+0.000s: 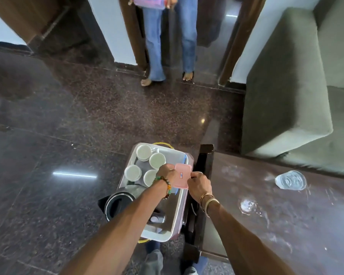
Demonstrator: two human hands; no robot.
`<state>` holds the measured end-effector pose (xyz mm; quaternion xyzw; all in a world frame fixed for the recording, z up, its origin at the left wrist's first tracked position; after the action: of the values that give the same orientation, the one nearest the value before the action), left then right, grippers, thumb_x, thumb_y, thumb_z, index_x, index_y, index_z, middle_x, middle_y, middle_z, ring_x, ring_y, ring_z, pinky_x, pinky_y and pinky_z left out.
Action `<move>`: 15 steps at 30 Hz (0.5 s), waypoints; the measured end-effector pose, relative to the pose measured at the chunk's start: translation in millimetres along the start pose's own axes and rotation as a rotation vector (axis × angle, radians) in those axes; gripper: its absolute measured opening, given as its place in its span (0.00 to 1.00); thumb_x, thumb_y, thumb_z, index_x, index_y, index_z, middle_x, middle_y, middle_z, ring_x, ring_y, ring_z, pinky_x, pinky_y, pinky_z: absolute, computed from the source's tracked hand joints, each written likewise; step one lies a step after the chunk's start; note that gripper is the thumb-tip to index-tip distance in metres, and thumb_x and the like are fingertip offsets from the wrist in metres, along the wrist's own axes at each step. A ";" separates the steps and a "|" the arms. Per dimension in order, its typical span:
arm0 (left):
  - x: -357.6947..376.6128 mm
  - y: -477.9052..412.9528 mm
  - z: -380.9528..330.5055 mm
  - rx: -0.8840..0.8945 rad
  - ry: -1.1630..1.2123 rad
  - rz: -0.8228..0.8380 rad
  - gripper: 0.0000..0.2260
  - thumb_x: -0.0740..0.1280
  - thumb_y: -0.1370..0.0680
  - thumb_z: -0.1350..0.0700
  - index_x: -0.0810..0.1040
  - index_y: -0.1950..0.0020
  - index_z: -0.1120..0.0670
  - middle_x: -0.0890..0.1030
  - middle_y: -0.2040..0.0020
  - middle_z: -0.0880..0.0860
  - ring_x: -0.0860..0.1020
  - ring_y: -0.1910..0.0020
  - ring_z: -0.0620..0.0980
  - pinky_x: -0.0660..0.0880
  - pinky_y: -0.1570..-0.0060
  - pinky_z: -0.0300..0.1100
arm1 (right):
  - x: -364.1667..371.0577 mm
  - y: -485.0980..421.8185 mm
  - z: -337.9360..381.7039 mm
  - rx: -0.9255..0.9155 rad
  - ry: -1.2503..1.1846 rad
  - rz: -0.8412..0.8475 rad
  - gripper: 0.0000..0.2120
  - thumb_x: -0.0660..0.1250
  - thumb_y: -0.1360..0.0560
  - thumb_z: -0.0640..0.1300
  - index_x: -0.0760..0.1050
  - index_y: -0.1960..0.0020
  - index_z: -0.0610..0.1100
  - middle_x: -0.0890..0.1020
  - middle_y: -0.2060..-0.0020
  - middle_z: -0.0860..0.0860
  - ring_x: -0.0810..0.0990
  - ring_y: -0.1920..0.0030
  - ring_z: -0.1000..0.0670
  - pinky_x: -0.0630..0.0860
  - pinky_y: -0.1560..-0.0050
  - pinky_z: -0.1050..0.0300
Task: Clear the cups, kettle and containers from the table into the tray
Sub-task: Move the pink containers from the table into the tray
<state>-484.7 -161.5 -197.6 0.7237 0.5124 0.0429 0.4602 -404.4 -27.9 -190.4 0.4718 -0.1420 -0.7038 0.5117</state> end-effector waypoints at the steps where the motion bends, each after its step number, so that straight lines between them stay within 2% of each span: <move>1: 1.7 -9.0 2.1 -0.010 -0.025 0.005 0.17 0.64 0.24 0.65 0.77 0.36 0.61 0.79 0.38 0.60 0.77 0.39 0.58 0.75 0.39 0.48 | 5.7 -8.2 -0.6 0.010 0.003 -0.006 0.21 0.60 0.26 0.38 0.77 0.35 0.45 0.82 0.41 0.45 0.79 0.42 0.42 0.74 0.46 0.57; 5: 7.2 -33.0 8.0 -0.013 -0.097 -0.019 0.17 0.63 0.25 0.63 0.76 0.36 0.59 0.80 0.39 0.59 0.78 0.40 0.58 0.75 0.43 0.43 | 23.1 -35.8 -3.7 0.056 -0.014 -0.043 0.19 0.60 0.25 0.39 0.76 0.35 0.46 0.81 0.41 0.45 0.79 0.41 0.42 0.73 0.44 0.56; 12: 11.3 -55.0 5.3 0.083 -0.298 -0.016 0.20 0.63 0.23 0.60 0.72 0.31 0.56 0.77 0.34 0.57 0.75 0.35 0.57 0.71 0.38 0.45 | 39.7 -63.6 -2.7 0.084 -0.012 -0.052 0.17 0.61 0.24 0.40 0.78 0.37 0.46 0.83 0.45 0.44 0.80 0.45 0.42 0.74 0.47 0.55; 15: 16.0 -58.5 6.5 0.100 -0.310 -0.024 0.17 0.63 0.22 0.59 0.75 0.33 0.57 0.78 0.36 0.57 0.76 0.37 0.57 0.72 0.43 0.42 | 43.5 -73.2 -7.0 0.097 -0.007 -0.056 0.16 0.62 0.24 0.40 0.78 0.37 0.47 0.83 0.46 0.45 0.81 0.46 0.43 0.73 0.50 0.58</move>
<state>-514.8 -150.1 -249.4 0.7374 0.4453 -0.1004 0.4978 -443.0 -31.1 -266.5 0.4976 -0.1645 -0.7118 0.4677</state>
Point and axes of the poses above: each hand's wrist, its own y-axis away from the middle knuckle, its own x-axis out of the palm, z = x × y, the point moved 8 cm from there along -y, towards the middle knuckle
